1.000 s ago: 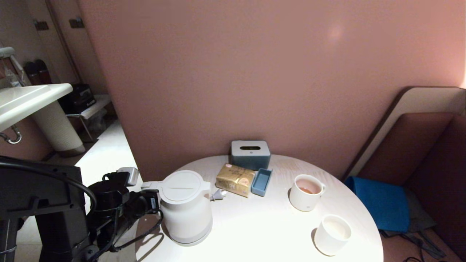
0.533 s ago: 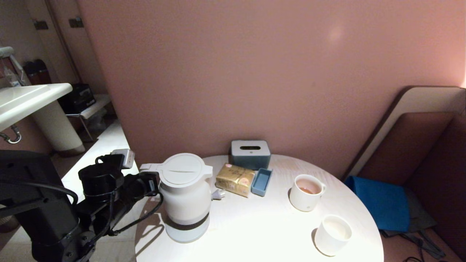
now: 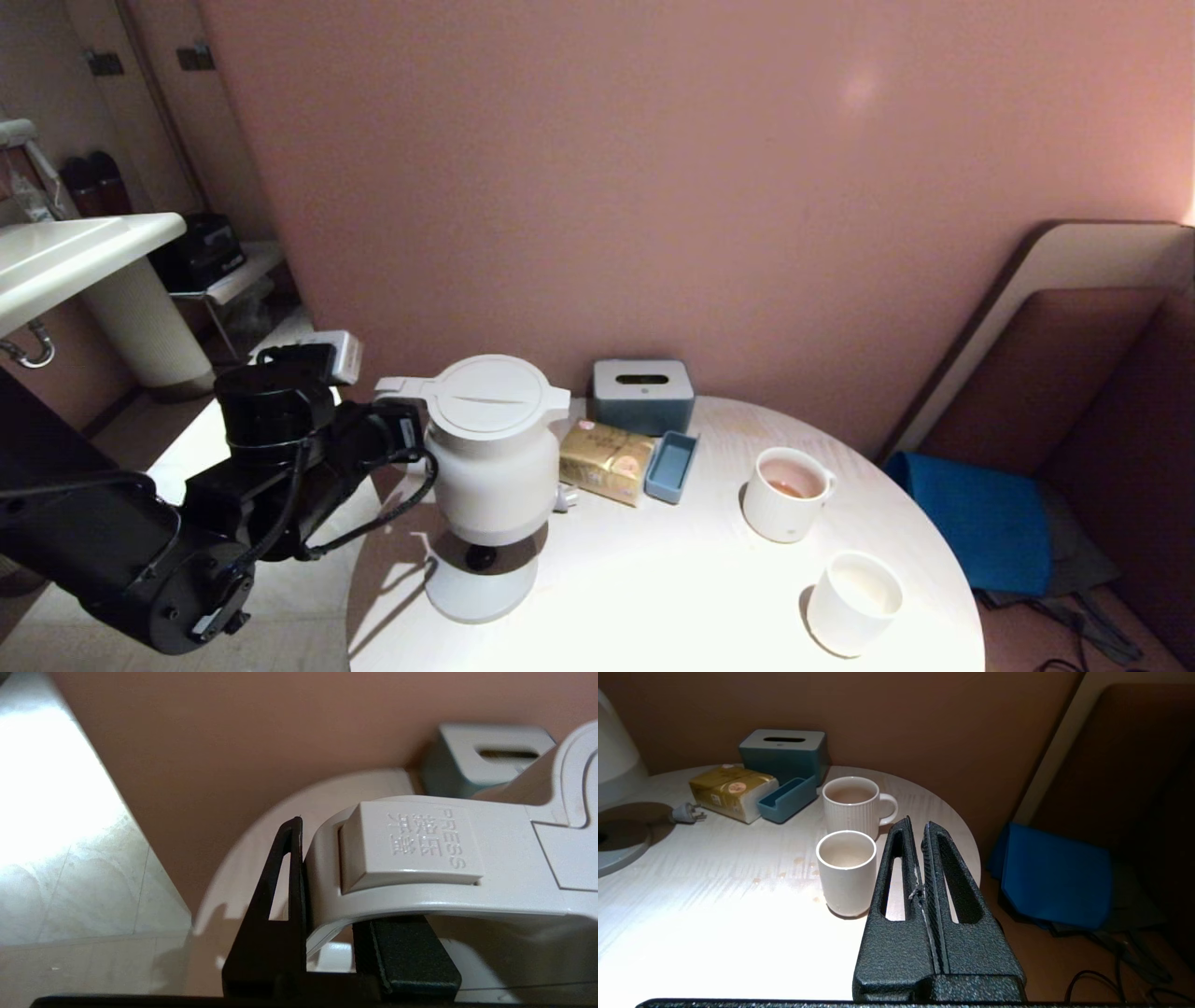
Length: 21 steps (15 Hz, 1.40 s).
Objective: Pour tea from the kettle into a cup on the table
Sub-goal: Pour water into the cup
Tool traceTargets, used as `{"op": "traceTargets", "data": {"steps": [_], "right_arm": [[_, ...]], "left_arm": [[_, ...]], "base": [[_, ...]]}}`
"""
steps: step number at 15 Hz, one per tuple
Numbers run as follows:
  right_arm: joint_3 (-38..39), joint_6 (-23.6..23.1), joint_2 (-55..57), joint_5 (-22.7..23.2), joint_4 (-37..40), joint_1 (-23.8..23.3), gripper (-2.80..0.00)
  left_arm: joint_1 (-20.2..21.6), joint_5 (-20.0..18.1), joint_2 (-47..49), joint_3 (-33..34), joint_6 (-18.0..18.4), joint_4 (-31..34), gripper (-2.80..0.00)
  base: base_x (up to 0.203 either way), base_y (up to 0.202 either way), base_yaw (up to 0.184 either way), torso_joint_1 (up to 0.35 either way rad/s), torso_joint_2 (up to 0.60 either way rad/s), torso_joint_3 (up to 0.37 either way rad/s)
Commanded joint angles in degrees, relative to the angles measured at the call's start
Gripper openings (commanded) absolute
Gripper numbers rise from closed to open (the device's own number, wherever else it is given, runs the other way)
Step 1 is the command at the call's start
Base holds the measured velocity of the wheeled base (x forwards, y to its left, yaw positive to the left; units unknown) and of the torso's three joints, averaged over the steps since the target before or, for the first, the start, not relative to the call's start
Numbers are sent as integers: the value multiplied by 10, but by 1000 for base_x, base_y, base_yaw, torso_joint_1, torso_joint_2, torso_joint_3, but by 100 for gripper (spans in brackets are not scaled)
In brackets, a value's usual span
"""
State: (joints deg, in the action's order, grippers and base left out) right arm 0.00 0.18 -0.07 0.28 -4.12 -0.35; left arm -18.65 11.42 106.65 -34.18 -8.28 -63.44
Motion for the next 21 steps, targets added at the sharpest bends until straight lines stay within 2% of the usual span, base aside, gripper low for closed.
{"op": "traceTargets", "data": {"steps": [1, 5, 7, 8, 10, 12, 15, 16, 18, 21], "right_arm": [[0, 0, 1, 1, -1, 0, -280], [0, 0, 1, 1, -1, 0, -280], [0, 0, 1, 0, -1, 0, -280], [0, 0, 1, 0, 0, 0, -280], [0, 0, 1, 0, -1, 0, -280], [0, 0, 1, 1, 0, 0, -280], [0, 0, 1, 0, -1, 0, -280], [0, 0, 1, 1, -1, 0, -280], [0, 0, 1, 0, -1, 0, -280], [0, 0, 1, 0, 0, 1, -280]], "left_arm": [[-31, 15, -23, -30, 4, 36, -280], [-111, 29, -55, -109, 9, 168, -280], [-156, 61, -59, -154, 9, 217, -280], [-175, 77, -56, -170, 12, 228, -280], [-202, 85, -43, -188, 34, 238, -280], [-227, 96, -20, -213, 41, 238, -280], [-257, 144, 23, -260, 49, 240, -280], [-264, 154, 32, -265, 74, 240, -280], [-266, 155, 47, -284, 96, 240, -280], [-278, 156, 87, -342, 102, 259, -280]], "base": [[0, 0, 0, 0, 0, 0], [0, 0, 0, 0, 0, 0], [0, 0, 0, 0, 0, 0], [0, 0, 0, 0, 0, 0], [0, 0, 0, 0, 0, 0], [0, 0, 0, 0, 0, 0], [0, 0, 0, 0, 0, 0], [0, 0, 0, 0, 0, 0], [0, 0, 0, 0, 0, 0], [0, 0, 0, 0, 0, 0]]}}
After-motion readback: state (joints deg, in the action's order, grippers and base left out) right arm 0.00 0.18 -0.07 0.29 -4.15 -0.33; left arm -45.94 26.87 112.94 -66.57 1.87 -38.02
